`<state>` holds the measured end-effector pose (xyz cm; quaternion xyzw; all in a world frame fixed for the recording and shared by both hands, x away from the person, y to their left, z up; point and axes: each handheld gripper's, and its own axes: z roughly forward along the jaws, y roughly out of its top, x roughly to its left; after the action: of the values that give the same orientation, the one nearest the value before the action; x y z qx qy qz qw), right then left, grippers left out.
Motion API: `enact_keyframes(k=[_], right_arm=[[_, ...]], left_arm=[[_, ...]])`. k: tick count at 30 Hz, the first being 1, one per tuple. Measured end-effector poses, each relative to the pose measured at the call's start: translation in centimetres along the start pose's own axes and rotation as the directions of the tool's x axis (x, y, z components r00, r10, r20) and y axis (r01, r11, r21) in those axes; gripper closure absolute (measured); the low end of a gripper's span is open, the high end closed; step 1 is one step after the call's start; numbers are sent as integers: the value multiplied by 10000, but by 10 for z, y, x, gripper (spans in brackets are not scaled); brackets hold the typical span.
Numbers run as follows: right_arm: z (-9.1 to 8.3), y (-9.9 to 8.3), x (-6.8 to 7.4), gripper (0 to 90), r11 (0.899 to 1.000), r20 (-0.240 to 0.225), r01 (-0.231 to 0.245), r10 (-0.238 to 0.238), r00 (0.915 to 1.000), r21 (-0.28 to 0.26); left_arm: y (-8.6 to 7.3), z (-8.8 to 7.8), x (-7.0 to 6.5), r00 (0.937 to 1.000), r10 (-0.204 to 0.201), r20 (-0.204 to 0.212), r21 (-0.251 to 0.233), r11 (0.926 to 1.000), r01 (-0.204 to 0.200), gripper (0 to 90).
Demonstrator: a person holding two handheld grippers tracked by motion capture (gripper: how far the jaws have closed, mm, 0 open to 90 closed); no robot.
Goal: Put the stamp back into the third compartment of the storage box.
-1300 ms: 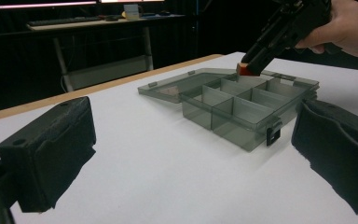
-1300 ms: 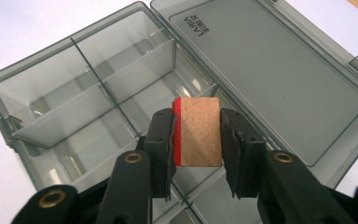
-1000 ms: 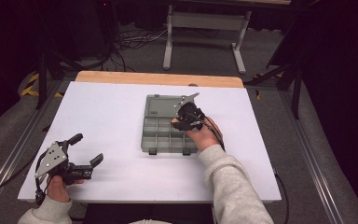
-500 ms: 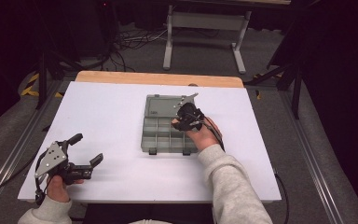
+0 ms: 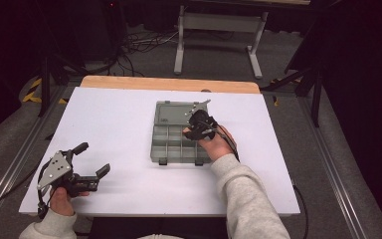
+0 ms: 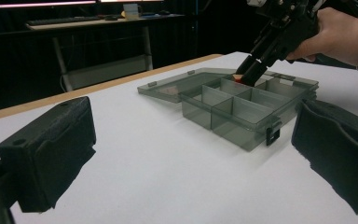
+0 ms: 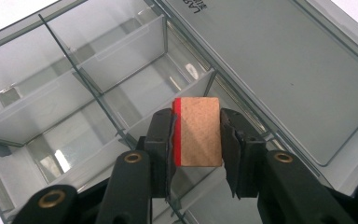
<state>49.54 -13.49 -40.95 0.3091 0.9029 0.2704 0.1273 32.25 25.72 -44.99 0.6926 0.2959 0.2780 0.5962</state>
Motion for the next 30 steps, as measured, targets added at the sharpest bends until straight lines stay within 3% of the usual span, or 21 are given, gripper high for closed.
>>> enact_keyframes(k=[12,20,25,30], right_arm=[[1,0,0,653,10000,-23,-34,35,10000,82],[-3,0,-1,547,9997,15,-122,123,9999,-193],[-11,0,-2,399,9970,-269,-340,322,9991,-693],[-22,2,4,308,9914,-312,-33,-8,9995,-1306]], left_arm=[[0,0,0,10000,-8,-13,12,10000,8,5],[0,0,0,10000,-8,-7,4,10000,8,5],[0,0,0,10000,-9,-1,2,10000,9,5],[0,1,0,10000,-10,-2,4,10000,10,5]])
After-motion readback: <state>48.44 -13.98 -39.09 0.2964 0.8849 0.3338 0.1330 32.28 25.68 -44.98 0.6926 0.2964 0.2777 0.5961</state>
